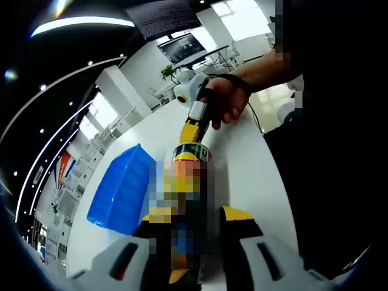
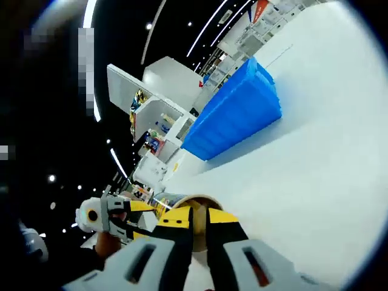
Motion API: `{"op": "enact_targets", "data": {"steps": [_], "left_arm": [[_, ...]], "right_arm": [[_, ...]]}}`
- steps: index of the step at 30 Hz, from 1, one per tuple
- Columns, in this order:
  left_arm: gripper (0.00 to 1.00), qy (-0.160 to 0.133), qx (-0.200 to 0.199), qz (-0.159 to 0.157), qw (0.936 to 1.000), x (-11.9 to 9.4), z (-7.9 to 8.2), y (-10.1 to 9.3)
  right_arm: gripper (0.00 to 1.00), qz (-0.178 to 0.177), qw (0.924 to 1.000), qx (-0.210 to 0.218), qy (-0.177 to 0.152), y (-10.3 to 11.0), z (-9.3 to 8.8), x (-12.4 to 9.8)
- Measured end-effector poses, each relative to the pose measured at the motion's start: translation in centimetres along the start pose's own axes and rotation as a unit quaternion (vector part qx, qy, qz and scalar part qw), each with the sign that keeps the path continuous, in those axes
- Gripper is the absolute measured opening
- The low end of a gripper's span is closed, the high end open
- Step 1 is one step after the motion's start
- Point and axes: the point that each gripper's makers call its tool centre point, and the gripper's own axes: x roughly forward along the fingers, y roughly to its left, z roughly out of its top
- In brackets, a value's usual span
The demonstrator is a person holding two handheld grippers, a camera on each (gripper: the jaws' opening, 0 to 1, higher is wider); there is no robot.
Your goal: Open the lid of the chip container on the table, take out the chips, place them into the box in front of the container, and close the lid
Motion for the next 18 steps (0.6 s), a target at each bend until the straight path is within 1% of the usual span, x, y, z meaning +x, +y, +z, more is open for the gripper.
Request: {"op": "enact_targets", "data": {"steps": [1, 2, 3, 4, 5, 6, 8, 9, 10, 11, 12, 13, 14, 15, 16, 17, 18], "left_arm": [[0.29, 0.003, 0.003, -0.005, 1.0, 0.2, 0.0, -0.3], [0.29, 0.006, 0.008, -0.01, 0.9999, 0.3, -0.1, -0.6], [0.29, 0.011, 0.013, -0.014, 0.9998, 0.5, -0.2, -0.8], [0.29, 0.024, 0.019, -0.022, 0.9993, 0.7, -0.7, -1.2], [0.29, 0.032, 0.024, -0.029, 0.9988, 0.9, -1.0, -1.5], [0.29, 0.035, 0.03, -0.036, 0.9983, 1.2, -1.3, -1.9], [0.29, 0.03, 0.029, -0.045, 0.9981, 1.4, -1.2, -2.3], [0.29, 0.025, 0.027, -0.047, 0.9982, 1.4, -0.9, -2.4], [0.29, 0.02, 0.027, -0.045, 0.9984, 1.4, -0.6, -2.3], [0.29, 0.01, 0.029, -0.039, 0.9988, 1.2, -0.1, -1.8], [0.3, -0.002, 0.035, -0.024, 0.9991, 0.9, 0.7, -0.7], [0.31, -0.007, 0.041, -0.01, 0.9991, 0.5, 1.0, 0.4], [0.31, -0.01, 0.04, 0.019, 0.9989, -0.2, 1.2, 2.6], [0.31, -0.014, 0.033, 0.04, 0.9985, -0.8, 1.3, 4.2], [0.31, -0.018, 0.018, 0.055, 0.9982, -1.4, 1.0, 6.2], [0.32, -0.012, 0.01, 0.059, 0.9981, -1.6, 0.4, 7.2], [0.33, 0.023, 0.015, 0.064, 0.9975, -1.6, -1.4, 8.7]], "right_arm": [[0.07, 0.002, 1.0, 0.005, 0.003, 0.0, 0.0, 0.1], [0.07, 0.009, 0.9997, 0.021, 0.013, 0.1, -0.1, 0.1], [0.07, 0.007, 0.9994, 0.029, 0.015, 0.0, -0.1, 0.1], [0.06, 0.01, 0.9982, 0.053, 0.025, 0.0, -0.2, 0.2], [0.06, 0.013, 0.9976, 0.061, 0.028, 0.0, -0.3, 0.3], [0.03, 0.017, 0.9961, 0.078, 0.039, 0.1, -0.8, 0.4], [0.0, 0.013, 0.995, 0.09, 0.041, -0.3, -0.9, 0.7], [0.0, -0.012, 0.995, 0.082, 0.056, -1.1, -1.5, 0.7], [0.0, -0.007, 0.9954, 0.076, 0.059, -0.7, -1.9, 1.0], [0.0, -0.003, 0.995, 0.079, 0.062, -0.7, -2.3, 1.1], [0.0, 0.001, 0.9948, 0.083, 0.058, -0.5, -2.4, 1.1], [0.0, -0.002, 0.9966, 0.071, 0.042, -0.5, -1.9, 1.1], [0.0, -0.002, 0.9972, 0.065, 0.037, -0.4, -1.6, 0.9], [0.0, 0.0, 0.9973, 0.065, 0.035, -0.3, -1.5, 0.8], [0.0, 0.002, 0.9975, 0.063, 0.033, -0.2, -1.4, 0.8], [0.0, 0.004, 0.9977, 0.061, 0.03, -0.1, -1.4, 0.7], [0.0, 0.006, 0.9978, 0.06, 0.028, 0.1, -1.3, 0.7]]}}
